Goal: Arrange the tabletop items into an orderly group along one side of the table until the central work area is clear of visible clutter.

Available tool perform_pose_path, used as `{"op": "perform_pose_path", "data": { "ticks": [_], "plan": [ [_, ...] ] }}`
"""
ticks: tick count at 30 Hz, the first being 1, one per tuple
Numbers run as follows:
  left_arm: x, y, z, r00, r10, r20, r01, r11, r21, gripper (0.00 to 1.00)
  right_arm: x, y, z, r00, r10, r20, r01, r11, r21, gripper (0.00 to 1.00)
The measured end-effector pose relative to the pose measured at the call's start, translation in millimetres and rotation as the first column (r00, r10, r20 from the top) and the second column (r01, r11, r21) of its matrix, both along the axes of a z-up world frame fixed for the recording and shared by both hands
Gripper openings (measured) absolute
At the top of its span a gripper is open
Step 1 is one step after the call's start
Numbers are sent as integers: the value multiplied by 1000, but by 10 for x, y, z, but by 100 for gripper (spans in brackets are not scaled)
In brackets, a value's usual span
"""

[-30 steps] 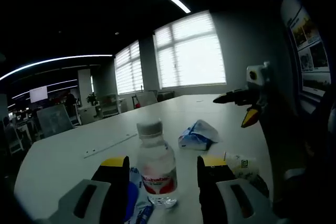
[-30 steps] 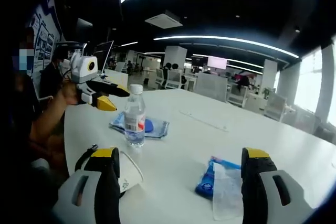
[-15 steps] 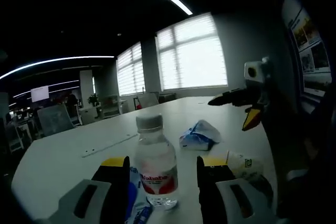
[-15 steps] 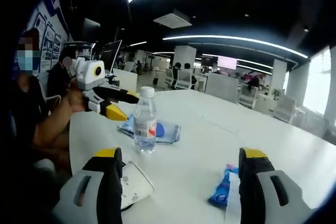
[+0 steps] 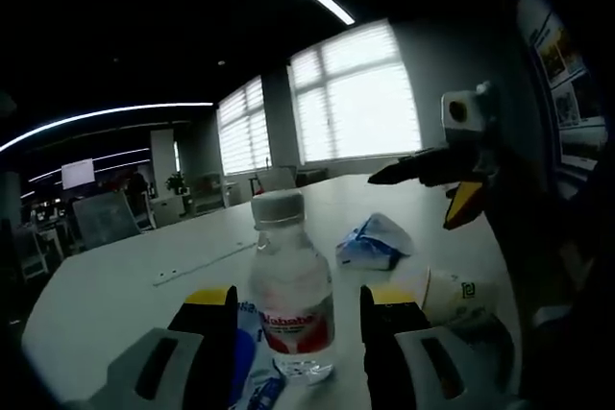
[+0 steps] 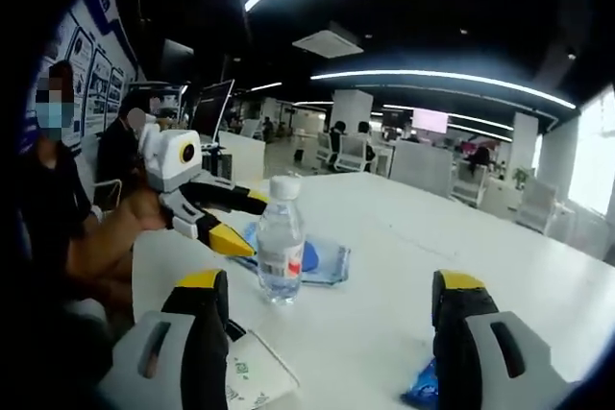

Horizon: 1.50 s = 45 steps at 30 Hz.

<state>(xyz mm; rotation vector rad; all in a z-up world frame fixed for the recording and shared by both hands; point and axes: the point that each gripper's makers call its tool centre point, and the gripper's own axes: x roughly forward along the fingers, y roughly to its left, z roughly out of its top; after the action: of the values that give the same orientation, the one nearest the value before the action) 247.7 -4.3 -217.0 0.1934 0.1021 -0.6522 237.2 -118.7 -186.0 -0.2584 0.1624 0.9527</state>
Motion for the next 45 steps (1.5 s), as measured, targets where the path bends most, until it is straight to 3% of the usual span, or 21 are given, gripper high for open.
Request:
{"op": "perform_pose_path", "data": {
  "ticks": [9,45],
  "plan": [
    [50,-15,-65,1000,3,-6,-3,1000,-10,50,59,206,55,999,36,-1,-36,999,10,85],
    [162,-104,-113,999,-33,-10,33,999,-41,46,283,829,85,990,138,-18,-138,990,29,68]
  ]
}}
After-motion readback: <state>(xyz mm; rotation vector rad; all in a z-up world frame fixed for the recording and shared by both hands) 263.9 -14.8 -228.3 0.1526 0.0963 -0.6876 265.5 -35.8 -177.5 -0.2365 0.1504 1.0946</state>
